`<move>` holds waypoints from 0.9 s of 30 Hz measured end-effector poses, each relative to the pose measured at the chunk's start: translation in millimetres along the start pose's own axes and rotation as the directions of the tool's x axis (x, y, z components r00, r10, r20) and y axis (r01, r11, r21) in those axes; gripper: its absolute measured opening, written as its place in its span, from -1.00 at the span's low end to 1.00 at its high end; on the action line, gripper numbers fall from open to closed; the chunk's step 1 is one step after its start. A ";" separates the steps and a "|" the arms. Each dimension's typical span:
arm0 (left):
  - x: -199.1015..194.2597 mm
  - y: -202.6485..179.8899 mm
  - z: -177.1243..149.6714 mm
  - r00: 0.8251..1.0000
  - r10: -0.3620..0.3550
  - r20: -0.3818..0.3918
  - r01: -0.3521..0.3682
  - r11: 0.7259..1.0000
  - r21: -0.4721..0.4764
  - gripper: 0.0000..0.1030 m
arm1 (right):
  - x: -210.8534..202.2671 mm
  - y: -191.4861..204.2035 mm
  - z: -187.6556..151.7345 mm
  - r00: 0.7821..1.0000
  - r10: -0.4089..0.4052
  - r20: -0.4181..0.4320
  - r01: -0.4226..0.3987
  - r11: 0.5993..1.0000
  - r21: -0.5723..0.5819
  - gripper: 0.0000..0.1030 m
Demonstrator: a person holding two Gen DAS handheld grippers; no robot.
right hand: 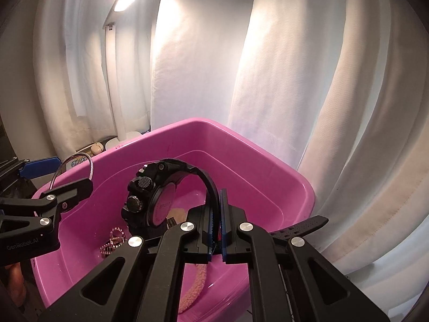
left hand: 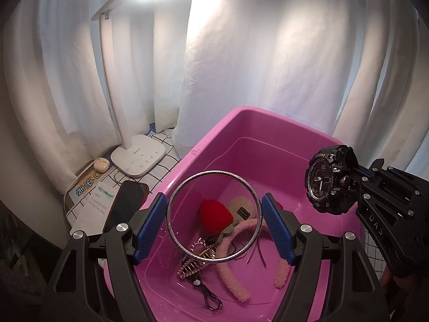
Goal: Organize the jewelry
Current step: 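Carry bangle and watch into the pink tub and open both tools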
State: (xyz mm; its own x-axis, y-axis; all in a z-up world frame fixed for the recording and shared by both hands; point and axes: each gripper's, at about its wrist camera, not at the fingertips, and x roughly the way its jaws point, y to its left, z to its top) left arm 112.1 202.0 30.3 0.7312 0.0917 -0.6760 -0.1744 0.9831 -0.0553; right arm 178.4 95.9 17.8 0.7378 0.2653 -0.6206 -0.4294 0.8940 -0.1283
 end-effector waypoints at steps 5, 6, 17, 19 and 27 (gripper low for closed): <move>11.6 2.3 -2.1 0.999 0.002 -0.033 -0.002 1.000 -0.005 0.37 | 12.9 5.1 2.4 0.999 -0.010 -0.037 0.010 1.000 0.002 -0.91; 12.9 2.4 -2.0 0.999 0.006 -0.038 -0.006 1.000 -0.004 0.37 | 13.6 3.7 0.6 0.999 -0.013 -0.044 0.013 1.000 0.006 -0.91; 23.5 -1.7 1.3 0.997 0.015 -0.074 -0.016 1.000 -0.006 0.37 | 35.5 6.3 6.7 0.995 -0.024 -0.098 0.027 0.999 0.032 -0.90; 25.6 -2.3 0.9 0.996 0.018 -0.084 -0.019 1.000 -0.004 0.37 | 40.2 7.1 8.8 0.994 -0.028 -0.107 0.032 0.999 0.033 -0.89; 30.2 -2.7 -0.8 0.994 0.014 -0.110 -0.014 1.000 -0.003 0.38 | 47.9 9.7 10.2 0.988 -0.059 -0.139 0.062 0.998 0.017 -0.57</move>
State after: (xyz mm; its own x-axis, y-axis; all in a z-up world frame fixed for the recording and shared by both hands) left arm 134.2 202.0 9.5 0.6519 0.0873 -0.7532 -0.1871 0.9812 -0.0482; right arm 214.9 120.9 -5.3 0.6824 0.1590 -0.7135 -0.3735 0.9148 -0.1534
